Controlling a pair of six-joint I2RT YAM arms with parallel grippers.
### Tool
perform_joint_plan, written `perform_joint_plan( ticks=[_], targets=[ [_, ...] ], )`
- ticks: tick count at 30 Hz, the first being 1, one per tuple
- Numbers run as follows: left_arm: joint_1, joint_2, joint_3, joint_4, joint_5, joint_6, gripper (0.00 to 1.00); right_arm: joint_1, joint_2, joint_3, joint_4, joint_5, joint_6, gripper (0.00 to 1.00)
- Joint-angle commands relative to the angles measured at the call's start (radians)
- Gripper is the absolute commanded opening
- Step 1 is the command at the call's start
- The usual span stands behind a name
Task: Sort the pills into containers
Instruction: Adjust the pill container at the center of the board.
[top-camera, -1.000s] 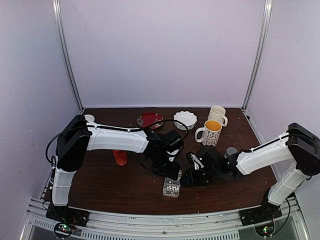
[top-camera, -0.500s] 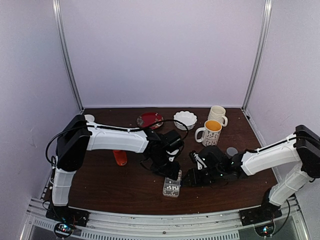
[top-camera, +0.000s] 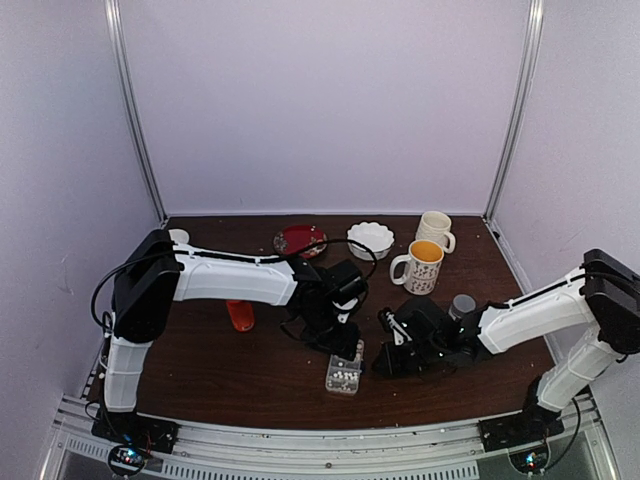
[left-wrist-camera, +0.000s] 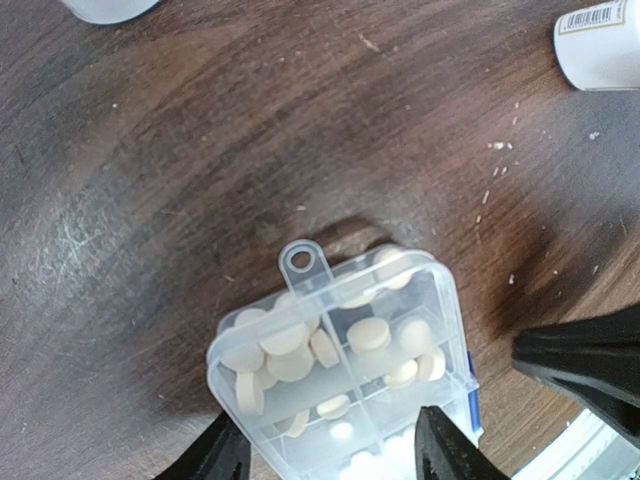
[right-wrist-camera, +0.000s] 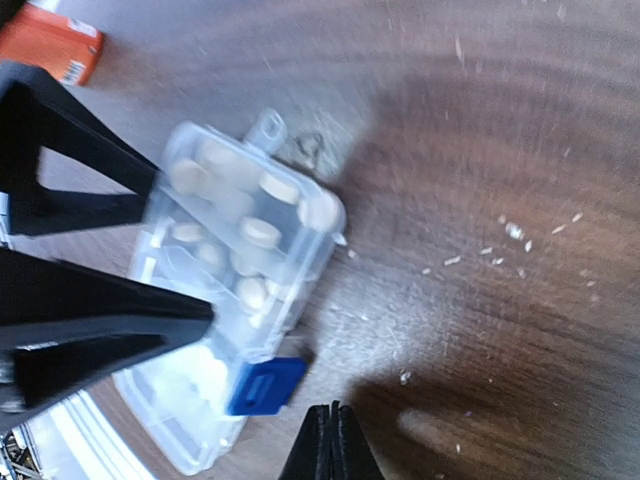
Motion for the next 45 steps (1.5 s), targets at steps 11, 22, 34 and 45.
perform_joint_plan(
  ticks=[11,22,34,45],
  targets=[
    [-0.013,0.099,-0.086,-0.033,0.005,0.01,0.53,0.042,0.173,0.018,0.253,-0.105,0.106,0.0],
    [-0.013,0.064,-0.135,0.055,0.051,-0.013,0.54,0.039,0.14,-0.039,0.314,-0.076,0.144,0.0],
    [-0.007,-0.19,-0.24,0.196,-0.117,-0.043,0.7,0.039,-0.252,-0.072,0.027,0.174,0.001,0.07],
    [-0.021,-0.555,-0.446,0.309,-0.407,-0.001,0.76,0.038,-0.776,-0.075,-0.207,0.597,-0.274,0.7]
  ],
)
